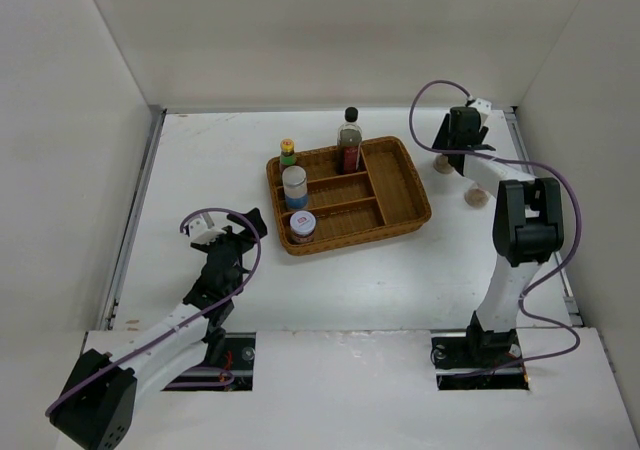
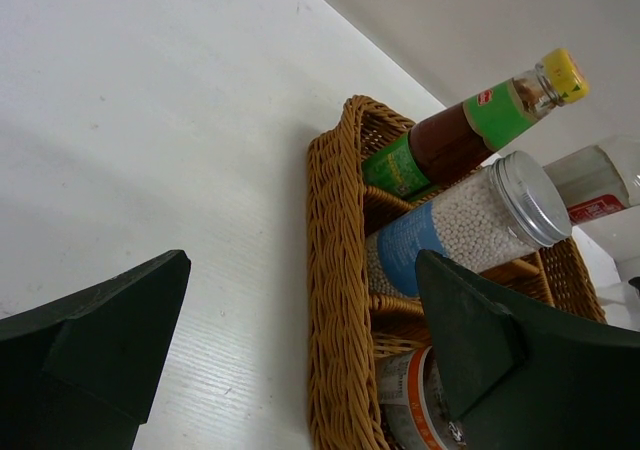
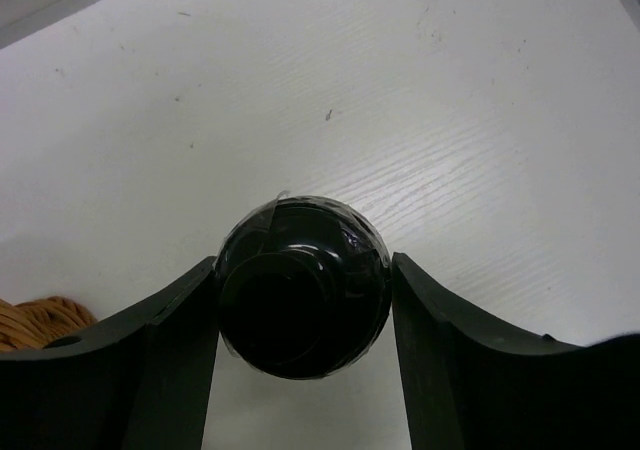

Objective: Organize the condiment bottles

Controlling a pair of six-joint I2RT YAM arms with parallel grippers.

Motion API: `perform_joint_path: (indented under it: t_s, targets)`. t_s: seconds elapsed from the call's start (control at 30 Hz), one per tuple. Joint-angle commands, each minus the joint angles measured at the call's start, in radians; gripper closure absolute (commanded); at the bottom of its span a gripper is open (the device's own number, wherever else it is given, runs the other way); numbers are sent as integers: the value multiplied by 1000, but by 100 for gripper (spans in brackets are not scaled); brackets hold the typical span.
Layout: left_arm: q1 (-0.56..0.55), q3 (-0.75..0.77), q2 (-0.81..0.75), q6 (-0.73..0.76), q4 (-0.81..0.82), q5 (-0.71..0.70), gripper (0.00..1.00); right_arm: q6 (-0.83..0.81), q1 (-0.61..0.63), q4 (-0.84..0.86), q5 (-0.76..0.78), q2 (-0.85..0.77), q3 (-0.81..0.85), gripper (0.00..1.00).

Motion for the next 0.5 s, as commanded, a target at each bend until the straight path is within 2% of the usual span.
perform_joint_path:
  t_s: [0.0,0.1,0.27,0.47]
  targets:
    - [9,-12,-7,-10,37,6,0,-6,1,33,6,-39,26,43]
    - [10,-12,-7,-10,37,6,0,-18,13,97,34,-137,-35,44]
    - [9,-10,-5,-10,37,6,0,-52,101,168,39,-294,-112,44]
    - [9,-12,-16,-10,31,6,0,-64,236,200,37,-337,-123,44]
